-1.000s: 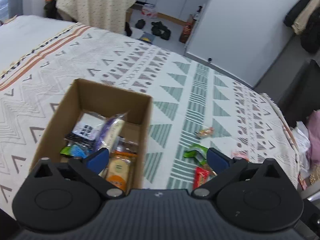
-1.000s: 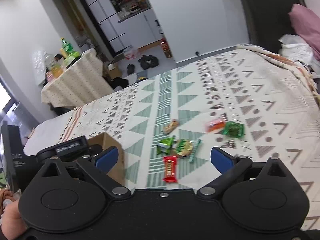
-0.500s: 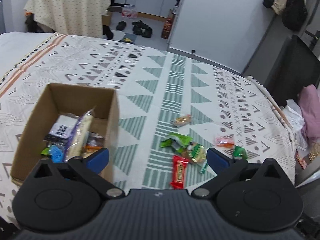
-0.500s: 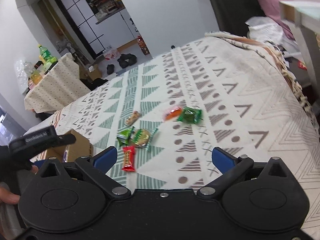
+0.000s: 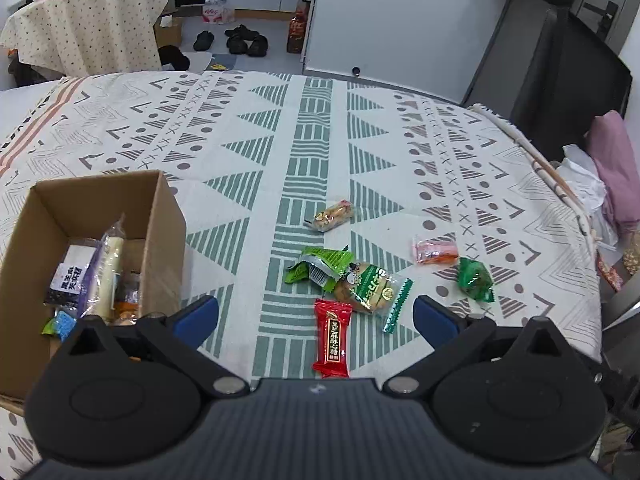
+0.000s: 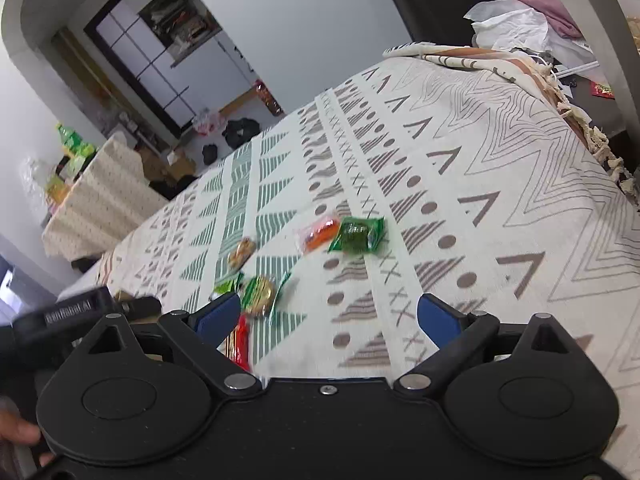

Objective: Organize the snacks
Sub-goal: 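Move both grippers back over the remaining snacks, then grasp red candy with left gripper while right grasps green-wrapped candy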

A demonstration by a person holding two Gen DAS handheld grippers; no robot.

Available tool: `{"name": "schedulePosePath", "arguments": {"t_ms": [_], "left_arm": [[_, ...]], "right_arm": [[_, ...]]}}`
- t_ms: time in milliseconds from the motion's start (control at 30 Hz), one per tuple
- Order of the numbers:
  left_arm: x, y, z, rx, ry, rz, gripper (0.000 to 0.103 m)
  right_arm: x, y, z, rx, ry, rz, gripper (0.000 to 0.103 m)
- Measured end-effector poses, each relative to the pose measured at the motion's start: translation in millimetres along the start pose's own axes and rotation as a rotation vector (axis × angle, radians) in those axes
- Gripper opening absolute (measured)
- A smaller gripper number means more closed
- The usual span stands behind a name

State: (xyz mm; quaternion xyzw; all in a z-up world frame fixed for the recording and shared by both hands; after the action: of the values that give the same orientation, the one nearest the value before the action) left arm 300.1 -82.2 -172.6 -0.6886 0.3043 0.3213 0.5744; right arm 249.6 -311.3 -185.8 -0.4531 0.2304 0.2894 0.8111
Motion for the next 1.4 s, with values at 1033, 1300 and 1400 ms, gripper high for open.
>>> {"name": "schedulePosePath", "arguments": {"t_ms": [1033, 1300, 1400], "left_arm": [[99, 38, -8, -0.038, -0.021, 0.233, 0.040], [95, 35, -3, -0.065, -0.028, 0.216, 0.019], [92, 32, 0, -0.074, -0.042, 0.197, 0.019]], "right_arm": [[120, -13, -37, 0.196, -0.033, -0.005, 0.087], [141, -20, -28, 0.158, -0.019, -0.036, 0.082], [147, -21, -27, 0.138, 0.001, -0.044, 0.061]]}}
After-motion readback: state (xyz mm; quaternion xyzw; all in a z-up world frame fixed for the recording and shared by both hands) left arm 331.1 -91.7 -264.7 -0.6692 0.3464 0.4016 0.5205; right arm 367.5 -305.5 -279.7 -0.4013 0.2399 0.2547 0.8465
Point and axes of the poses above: each gripper's, at about its wrist camera, not at the fingertips, and x roughly the way its jaws point, z to its left, y to its underside, the point moved 6 cm from there along x, roughly the way its jaws point, and after that the axes turned 2 degrees about -z, right-handed, at the moved point
